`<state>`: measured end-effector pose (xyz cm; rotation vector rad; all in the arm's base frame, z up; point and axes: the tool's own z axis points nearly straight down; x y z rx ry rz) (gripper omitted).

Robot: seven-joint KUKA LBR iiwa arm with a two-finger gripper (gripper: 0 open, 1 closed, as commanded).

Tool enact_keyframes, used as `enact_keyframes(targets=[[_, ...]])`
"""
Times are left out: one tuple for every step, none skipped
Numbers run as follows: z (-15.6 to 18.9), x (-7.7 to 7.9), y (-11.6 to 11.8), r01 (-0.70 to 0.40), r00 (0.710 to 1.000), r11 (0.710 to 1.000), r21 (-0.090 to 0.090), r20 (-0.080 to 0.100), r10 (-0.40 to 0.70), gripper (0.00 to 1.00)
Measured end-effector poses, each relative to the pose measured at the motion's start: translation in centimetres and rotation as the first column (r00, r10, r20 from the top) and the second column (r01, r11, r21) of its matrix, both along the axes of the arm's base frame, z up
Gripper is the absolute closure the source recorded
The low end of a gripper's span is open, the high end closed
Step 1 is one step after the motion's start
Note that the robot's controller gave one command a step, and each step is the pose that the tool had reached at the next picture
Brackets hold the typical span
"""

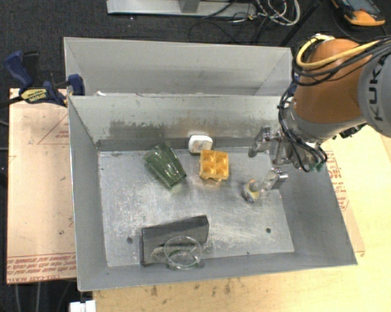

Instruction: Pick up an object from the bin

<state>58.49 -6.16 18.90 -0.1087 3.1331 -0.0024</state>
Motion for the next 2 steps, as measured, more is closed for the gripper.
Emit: enact_keyframes(targets=[[-6.6, 2.8, 2.8, -0.016, 1.0, 1.0, 0.002, 0.001, 0.016, 0.0], [-10.7, 3.4, 3.8, -0.001, 1.0, 1.0, 0.004, -0.007, 0.001, 0.0]])
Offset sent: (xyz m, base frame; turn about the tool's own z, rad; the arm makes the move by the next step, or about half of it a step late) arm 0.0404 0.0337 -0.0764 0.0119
